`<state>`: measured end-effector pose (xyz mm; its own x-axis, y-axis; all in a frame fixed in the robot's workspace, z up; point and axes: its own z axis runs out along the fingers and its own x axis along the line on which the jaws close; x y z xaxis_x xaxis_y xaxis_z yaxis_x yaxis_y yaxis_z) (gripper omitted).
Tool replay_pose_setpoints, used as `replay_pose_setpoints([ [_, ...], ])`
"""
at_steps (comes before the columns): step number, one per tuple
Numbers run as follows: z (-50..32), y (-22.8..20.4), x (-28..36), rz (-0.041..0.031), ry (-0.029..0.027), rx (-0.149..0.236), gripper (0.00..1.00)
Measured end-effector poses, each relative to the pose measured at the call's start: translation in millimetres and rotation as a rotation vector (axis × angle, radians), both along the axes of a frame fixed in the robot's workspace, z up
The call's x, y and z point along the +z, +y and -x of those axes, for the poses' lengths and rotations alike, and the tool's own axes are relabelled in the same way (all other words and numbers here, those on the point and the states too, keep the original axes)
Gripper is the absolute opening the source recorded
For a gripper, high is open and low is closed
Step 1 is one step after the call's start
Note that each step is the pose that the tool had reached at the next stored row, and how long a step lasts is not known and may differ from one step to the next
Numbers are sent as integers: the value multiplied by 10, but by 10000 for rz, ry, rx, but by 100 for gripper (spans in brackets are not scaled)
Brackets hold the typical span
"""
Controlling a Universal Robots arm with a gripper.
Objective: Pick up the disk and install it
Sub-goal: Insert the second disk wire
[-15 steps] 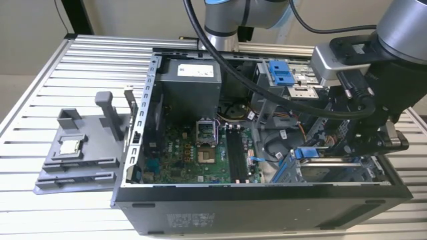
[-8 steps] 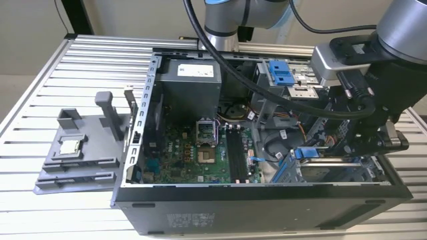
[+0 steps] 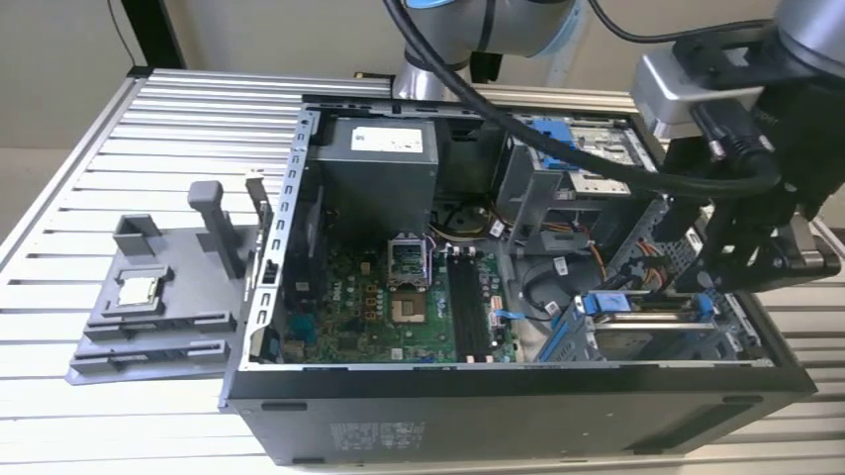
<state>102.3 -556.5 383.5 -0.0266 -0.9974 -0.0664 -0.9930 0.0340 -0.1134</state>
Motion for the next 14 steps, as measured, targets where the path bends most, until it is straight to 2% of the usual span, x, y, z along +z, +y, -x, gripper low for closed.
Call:
replay_pose_setpoints([
  [2,0,0,54,1,0,0,100],
  [3,0,-1,53,-1,0,0,0],
  [14,0,0,63,-1,0,0,0],
])
